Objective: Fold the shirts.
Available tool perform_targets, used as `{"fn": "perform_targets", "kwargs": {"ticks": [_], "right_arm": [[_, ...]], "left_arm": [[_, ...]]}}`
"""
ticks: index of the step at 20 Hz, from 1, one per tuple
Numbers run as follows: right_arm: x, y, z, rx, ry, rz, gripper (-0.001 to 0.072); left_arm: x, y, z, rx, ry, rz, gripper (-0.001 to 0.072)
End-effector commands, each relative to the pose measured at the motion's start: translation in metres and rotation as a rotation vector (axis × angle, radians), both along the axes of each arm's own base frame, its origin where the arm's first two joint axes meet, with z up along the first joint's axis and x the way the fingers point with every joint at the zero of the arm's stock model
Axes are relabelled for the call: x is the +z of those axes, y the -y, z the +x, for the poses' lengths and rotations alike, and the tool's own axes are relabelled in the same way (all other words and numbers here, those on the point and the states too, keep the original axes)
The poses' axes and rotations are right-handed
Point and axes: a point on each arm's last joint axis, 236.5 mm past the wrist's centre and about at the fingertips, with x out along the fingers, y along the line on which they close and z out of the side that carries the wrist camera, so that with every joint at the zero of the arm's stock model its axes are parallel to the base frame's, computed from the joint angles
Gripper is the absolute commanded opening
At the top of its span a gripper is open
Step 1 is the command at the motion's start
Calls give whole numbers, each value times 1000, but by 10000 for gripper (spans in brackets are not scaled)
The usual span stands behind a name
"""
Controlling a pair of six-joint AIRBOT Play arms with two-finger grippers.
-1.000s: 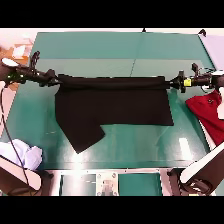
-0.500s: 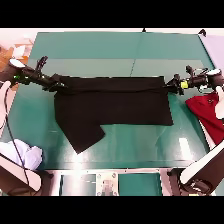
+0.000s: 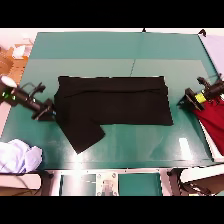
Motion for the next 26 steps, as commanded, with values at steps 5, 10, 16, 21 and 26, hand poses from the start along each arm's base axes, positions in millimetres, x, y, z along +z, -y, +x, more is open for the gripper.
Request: {"fn": "perform_targets", "kwargs": {"ticks": [5, 10, 16, 21, 26], "right_arm": [[-23, -32, -99, -310, 100, -59, 329], [-47, -65, -73, -463, 225, 44, 334], [-59, -78, -38, -578, 259, 83, 333], [-55, -87, -42, -466, 279, 104, 14], [-36, -73, -75, -339, 230, 70, 12]], "left_arm": [[-46, 16, -83, 228, 37, 123, 452], [-74, 67, -77, 313, 106, 75, 451], [-69, 79, -56, 319, 182, 76, 27], [-38, 73, -59, 113, 186, 95, 27], [7, 44, -78, 12, 280, 233, 26]]}}
